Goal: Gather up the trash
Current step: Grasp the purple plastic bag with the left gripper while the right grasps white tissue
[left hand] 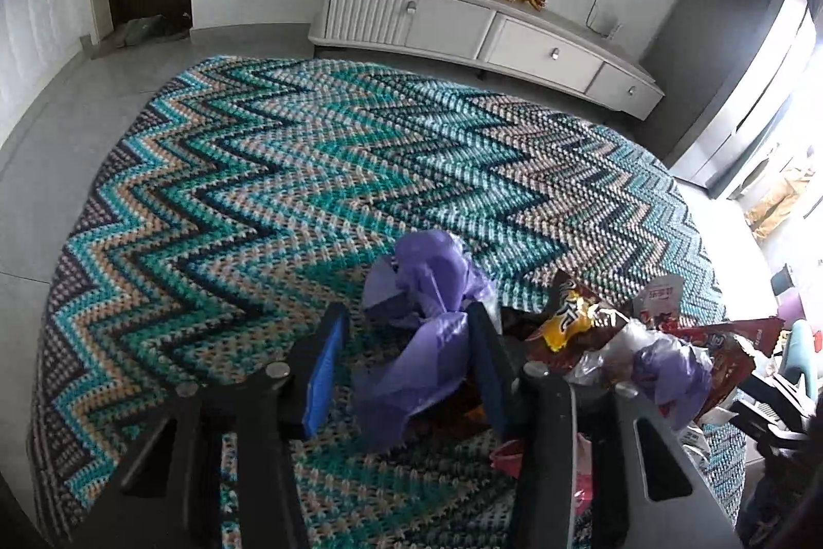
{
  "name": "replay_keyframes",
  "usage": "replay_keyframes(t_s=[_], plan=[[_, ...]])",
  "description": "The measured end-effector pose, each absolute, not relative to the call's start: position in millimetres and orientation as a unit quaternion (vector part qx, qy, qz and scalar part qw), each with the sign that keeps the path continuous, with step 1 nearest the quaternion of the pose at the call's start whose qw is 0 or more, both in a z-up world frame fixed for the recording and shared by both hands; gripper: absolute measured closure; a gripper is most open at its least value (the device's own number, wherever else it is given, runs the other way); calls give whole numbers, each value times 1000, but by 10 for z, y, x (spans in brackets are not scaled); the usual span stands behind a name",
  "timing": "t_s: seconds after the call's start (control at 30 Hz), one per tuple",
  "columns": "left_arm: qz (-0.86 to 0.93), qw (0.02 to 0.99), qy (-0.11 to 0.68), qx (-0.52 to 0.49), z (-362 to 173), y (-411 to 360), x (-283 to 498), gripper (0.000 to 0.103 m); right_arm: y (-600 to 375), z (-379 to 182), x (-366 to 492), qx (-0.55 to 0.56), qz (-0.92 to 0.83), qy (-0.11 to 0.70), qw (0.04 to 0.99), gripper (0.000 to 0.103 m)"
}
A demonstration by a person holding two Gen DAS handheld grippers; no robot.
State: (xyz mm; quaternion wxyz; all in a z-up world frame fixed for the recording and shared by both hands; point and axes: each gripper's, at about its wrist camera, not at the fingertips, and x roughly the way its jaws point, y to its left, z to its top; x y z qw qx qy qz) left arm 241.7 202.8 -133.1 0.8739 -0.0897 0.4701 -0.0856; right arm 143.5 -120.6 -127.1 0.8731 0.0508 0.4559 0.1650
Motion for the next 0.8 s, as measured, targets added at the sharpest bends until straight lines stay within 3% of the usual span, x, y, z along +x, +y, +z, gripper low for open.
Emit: replay_keyframes(t_s=[0.17,0.23,0.33,0.8], plan=[[-100,873,468,-95,-1343,2015,2381,71,-1194,-1449,1503,59,184,468,862,47],[-106,872,468,-95,-1351,2007,2339,77,-1197,-1463,1464,66,192,465,862,70],[-110,874,462,-97,-1347,2002,2258,79,-1187,-1446,1353,68,197,459,864,83],[-127,900,402,-109,-798,2241,1444,81,-1344,-1106,424,90,190,422,882,88]])
